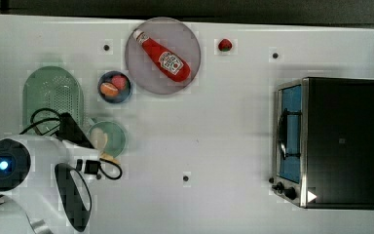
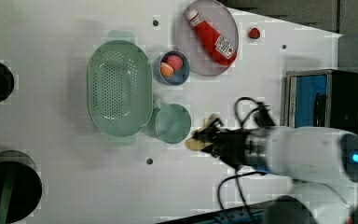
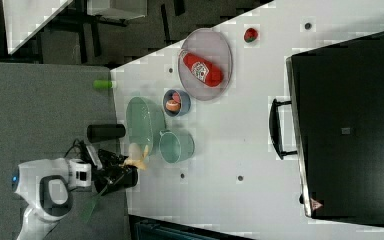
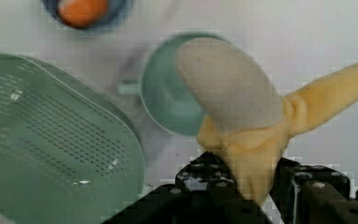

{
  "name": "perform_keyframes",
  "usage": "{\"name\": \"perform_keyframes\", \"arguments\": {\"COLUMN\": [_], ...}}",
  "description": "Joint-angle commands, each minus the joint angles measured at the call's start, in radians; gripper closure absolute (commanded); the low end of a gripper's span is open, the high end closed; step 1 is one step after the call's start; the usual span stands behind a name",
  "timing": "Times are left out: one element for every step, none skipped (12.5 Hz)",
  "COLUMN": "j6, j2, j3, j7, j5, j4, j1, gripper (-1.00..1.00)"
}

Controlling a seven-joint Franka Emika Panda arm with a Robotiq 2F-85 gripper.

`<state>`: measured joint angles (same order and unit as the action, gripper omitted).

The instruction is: Pick Banana and place it in mug.

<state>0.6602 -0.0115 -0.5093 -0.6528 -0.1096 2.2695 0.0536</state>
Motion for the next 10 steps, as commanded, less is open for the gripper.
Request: {"name": "perform_keyframes", "arguments": {"j6": [0.04,0.095,0.141,0.171,0.196,0.23,0.256,0.271,0.268,0.269], "j2": [0.114,0.143,0.17,0.197,0.22,0.235,0.243,0.243,0.241,0.233], "j3": [0.022,0.021,0.023,0.024,0.027,0.027,0.029,0.03,0.03,0.03], "j7": [-0.182,-0.184,-0.198,-0.216,-0.233,-0.235,-0.24,-0.242,-0.241,-0.242], "j5": [0.1,0.127,0.128,0.129,0.136,0.15,0.157,0.159,0.159,0.159], "j4": [-0.008,-0.011,-0.006,0.003,0.012,0.02,0.026,0.032,0.032,0.032], "j1": [-0.025,-0.024,-0.024,-0.025,-0.025,-0.024,-0.024,-0.024,-0.024,-0.024], "gripper": [0.46,0.46,0.46,0.46,0.46,0.4,0.21,-0.02,-0.24,-0.46]}}
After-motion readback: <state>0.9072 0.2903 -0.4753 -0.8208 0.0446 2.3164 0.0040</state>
